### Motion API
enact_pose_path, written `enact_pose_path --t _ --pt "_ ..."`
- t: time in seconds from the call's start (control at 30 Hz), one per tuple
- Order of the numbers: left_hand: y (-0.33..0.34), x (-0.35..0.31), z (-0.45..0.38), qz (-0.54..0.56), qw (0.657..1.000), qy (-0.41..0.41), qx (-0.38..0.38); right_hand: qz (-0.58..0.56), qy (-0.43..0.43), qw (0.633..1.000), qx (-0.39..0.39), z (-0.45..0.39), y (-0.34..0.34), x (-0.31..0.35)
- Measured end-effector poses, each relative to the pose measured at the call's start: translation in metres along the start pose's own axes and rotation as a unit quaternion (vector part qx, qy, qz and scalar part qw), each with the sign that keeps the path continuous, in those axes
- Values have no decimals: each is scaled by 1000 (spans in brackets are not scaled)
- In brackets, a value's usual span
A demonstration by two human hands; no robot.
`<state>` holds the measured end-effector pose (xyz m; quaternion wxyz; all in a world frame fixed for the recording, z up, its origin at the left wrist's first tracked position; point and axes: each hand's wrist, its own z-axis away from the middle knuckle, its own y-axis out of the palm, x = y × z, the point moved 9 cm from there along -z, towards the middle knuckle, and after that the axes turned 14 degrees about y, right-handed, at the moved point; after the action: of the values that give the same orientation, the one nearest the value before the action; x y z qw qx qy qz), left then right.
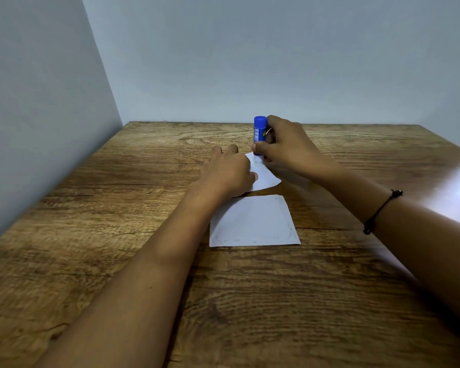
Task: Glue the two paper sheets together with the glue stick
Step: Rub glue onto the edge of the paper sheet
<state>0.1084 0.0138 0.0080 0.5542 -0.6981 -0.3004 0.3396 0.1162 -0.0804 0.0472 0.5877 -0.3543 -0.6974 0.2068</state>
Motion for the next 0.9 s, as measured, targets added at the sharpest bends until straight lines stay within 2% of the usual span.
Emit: enact_pose_path --t 0.67,0.9 --pt "2 3 -3 -6 1000 4 -12 35 -19 999 14 43 -21 -3" --pt "0 5 -3 -20 1000 -4 -21 13 6 999 34 47 -27 -5"
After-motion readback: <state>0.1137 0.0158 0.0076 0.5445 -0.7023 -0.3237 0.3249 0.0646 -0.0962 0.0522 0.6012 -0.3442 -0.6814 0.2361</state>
